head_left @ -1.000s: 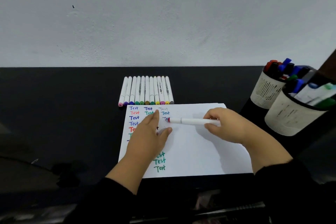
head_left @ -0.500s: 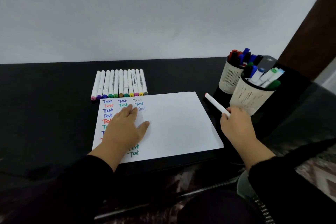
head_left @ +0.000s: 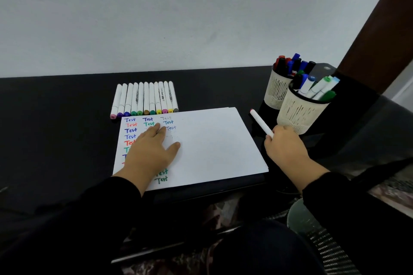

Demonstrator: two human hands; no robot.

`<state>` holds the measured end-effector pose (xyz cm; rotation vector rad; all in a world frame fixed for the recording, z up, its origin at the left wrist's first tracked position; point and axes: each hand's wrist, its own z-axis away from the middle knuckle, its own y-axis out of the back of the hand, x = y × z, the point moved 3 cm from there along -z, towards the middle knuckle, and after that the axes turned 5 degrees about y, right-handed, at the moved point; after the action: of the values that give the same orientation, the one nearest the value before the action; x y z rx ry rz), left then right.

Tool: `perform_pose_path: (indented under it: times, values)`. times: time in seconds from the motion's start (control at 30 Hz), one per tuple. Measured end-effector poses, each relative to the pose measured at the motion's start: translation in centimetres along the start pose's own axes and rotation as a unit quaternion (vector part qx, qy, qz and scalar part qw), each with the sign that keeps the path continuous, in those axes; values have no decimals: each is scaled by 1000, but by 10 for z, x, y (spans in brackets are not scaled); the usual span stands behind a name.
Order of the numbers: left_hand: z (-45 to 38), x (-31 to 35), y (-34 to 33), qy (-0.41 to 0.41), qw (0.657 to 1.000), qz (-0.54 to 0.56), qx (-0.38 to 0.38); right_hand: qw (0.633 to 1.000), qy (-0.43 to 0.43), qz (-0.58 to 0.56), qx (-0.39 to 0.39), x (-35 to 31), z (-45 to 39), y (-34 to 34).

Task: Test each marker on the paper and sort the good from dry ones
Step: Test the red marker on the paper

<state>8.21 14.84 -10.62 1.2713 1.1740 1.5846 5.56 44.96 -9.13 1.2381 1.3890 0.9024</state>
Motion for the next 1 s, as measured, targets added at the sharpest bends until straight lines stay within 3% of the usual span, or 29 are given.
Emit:
perform_pose_path:
  times: [0.2, 0.37, 0.7, 1.0]
  values:
    - [2, 2, 1, 0, 1000, -2, 0, 996, 50, 74, -2, 0, 0, 7]
    - [2, 1, 1, 9, 1000, 5, 8, 978, 155, 132, 38, -16, -1, 25]
    - [-1, 1, 2, 52, 998, 16, 5, 976, 216, 27, -20, -89, -38, 22]
    - [-4, -12, 19, 12, 999, 9, -34, 963, 253, -63, -73, -167, -82, -21]
